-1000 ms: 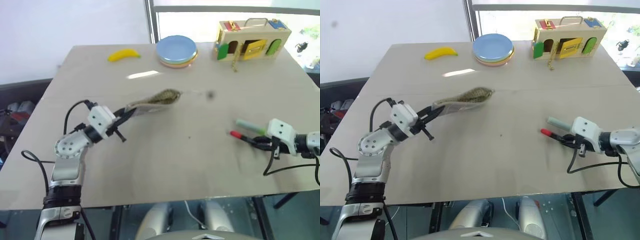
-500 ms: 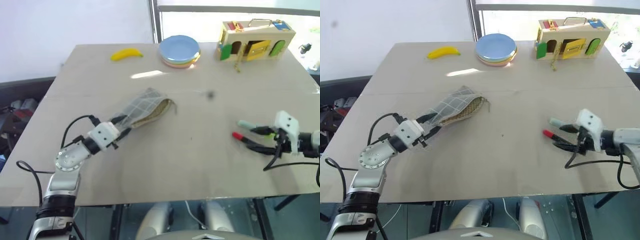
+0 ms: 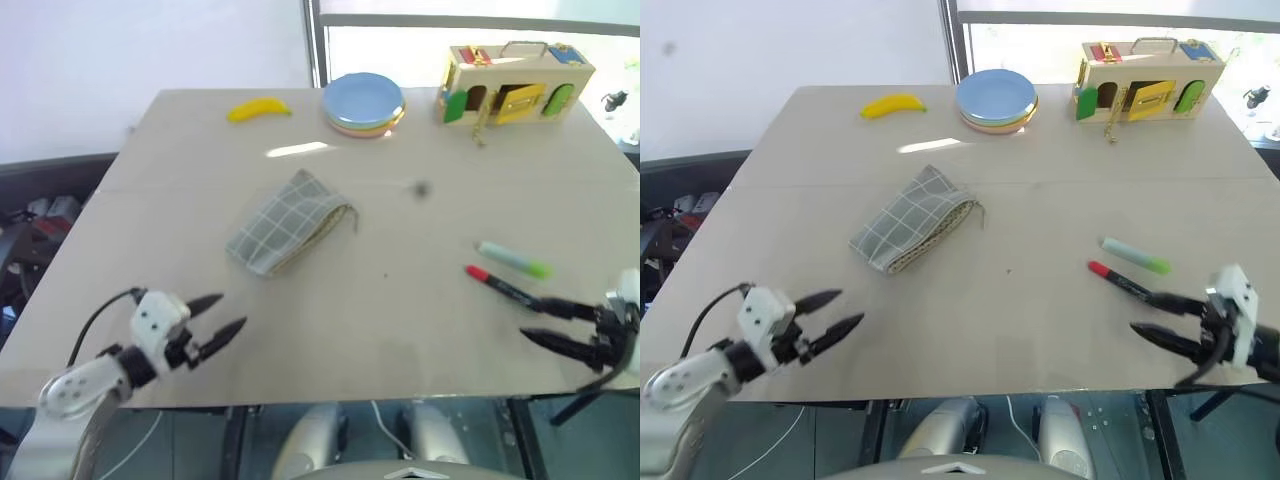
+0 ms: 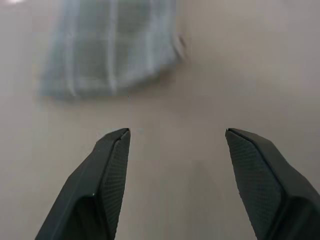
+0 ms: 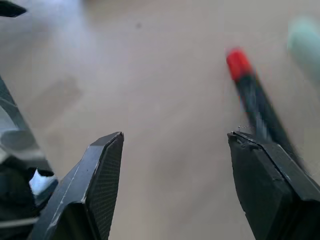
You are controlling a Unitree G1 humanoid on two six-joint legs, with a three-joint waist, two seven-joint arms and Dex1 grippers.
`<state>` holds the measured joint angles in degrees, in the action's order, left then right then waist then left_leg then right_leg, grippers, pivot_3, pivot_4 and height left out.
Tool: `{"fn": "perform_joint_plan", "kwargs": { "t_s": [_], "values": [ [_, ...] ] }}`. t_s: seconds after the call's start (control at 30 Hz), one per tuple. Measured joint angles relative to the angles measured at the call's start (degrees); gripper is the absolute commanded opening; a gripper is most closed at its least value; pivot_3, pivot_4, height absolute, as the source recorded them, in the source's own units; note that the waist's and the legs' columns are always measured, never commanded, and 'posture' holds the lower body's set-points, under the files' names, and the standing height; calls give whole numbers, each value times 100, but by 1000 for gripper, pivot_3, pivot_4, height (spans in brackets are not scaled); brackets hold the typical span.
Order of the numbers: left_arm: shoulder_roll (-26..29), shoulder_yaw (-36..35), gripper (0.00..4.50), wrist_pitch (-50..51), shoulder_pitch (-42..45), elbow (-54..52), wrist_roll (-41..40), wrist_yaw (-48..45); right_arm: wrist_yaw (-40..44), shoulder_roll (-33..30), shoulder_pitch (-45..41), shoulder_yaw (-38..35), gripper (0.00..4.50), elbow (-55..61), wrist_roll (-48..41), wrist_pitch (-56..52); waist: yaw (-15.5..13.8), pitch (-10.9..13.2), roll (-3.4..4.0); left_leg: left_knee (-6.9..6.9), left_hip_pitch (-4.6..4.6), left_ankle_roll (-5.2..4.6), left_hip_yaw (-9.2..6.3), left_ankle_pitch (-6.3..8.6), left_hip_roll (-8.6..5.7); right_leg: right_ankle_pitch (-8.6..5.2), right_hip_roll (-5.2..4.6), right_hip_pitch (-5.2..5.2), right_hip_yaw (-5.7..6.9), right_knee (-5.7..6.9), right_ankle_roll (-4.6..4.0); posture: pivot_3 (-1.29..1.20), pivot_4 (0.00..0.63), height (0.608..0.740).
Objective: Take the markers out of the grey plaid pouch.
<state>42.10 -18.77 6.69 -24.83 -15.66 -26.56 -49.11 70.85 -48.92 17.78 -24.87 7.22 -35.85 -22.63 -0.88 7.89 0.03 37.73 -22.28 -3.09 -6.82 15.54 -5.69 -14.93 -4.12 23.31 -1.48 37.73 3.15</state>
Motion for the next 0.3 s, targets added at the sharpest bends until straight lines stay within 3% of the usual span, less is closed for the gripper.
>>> {"fn": "perform_joint_plan", "kwargs": {
  "t_s": [0.13, 0.3],
  "values": [
    [80, -398, 3146, 219, -280, -229, -231, -190, 253, -8, -77, -112, 3354, -493, 97, 468, 4, 5, 2, -20, 61, 10, 2, 9, 5, -7, -1, -67, 0, -14, -7, 0, 150, 740],
    [-30, -686, 3146, 209, -591, -294, -255, -296, 540, -95, -90, -108, 3354, -828, 247, 776, 4, 5, 2, -32, 56, -3, 0, 3, 6, -3, 0, -64, 5, -35, -1, 0, 150, 740]
  ]
}}
